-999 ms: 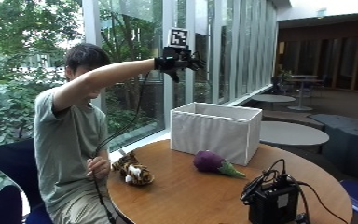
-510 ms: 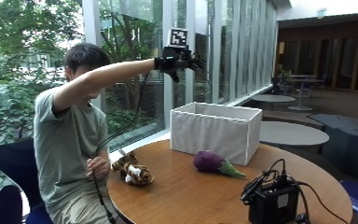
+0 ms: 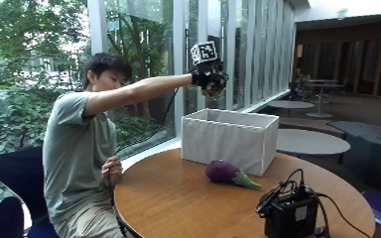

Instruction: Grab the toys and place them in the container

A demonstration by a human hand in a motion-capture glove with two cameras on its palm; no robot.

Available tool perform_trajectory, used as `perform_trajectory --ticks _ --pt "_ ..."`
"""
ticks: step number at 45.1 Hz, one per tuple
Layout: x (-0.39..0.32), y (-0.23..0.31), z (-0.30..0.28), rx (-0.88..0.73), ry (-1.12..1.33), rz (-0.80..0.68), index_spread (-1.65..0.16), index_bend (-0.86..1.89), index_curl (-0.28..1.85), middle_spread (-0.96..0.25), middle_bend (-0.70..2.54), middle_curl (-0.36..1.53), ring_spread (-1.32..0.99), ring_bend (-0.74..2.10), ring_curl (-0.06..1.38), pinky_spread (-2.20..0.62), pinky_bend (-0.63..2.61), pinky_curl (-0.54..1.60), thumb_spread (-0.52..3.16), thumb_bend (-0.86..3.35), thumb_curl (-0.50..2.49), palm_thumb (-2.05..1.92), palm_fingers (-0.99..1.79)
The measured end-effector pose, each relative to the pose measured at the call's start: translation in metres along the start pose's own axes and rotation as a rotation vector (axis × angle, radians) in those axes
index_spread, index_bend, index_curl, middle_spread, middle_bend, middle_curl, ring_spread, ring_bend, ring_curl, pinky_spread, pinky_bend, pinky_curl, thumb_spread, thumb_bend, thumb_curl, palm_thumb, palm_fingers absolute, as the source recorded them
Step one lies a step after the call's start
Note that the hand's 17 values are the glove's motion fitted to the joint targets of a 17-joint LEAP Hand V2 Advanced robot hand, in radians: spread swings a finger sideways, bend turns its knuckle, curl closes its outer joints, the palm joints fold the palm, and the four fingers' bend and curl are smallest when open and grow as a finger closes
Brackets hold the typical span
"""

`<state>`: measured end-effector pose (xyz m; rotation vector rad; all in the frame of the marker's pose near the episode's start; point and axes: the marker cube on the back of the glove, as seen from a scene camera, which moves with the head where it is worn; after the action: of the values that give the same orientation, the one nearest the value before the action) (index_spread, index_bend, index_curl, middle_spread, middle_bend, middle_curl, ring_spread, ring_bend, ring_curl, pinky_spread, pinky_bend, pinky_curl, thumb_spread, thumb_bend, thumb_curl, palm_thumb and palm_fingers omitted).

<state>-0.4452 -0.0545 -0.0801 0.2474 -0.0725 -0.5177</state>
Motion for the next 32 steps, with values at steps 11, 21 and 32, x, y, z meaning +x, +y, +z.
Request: perform_trajectory --ticks 11,21,32 --pt "-0.021 -0.016 0.054 -0.033 -0.021 -0.130 -0.37 0.08 0.34 -0.30 0.34 0.55 -0.39 0.93 0.57 -0.42 1.16 0.45 0.66 -0.03 0.86 0.59 0.87" --pt "0.001 -0.017 0.075 -0.265 0.082 -0.055 -0.28 0.08 0.30 -0.11 0.11 0.47 -0.20 0.62 0.53 -0.23 1.26 0.49 1.01 -0.12 0.64 0.10 -0.28" --pt "0.005 -0.022 0.048 -0.249 0.012 -0.091 -0.23 0.07 0.22 -0.02 0.10 0.35 -0.03 0.41 0.37 -0.04 1.23 0.40 1.05 -0.09 0.48 -0.10 -0.28"
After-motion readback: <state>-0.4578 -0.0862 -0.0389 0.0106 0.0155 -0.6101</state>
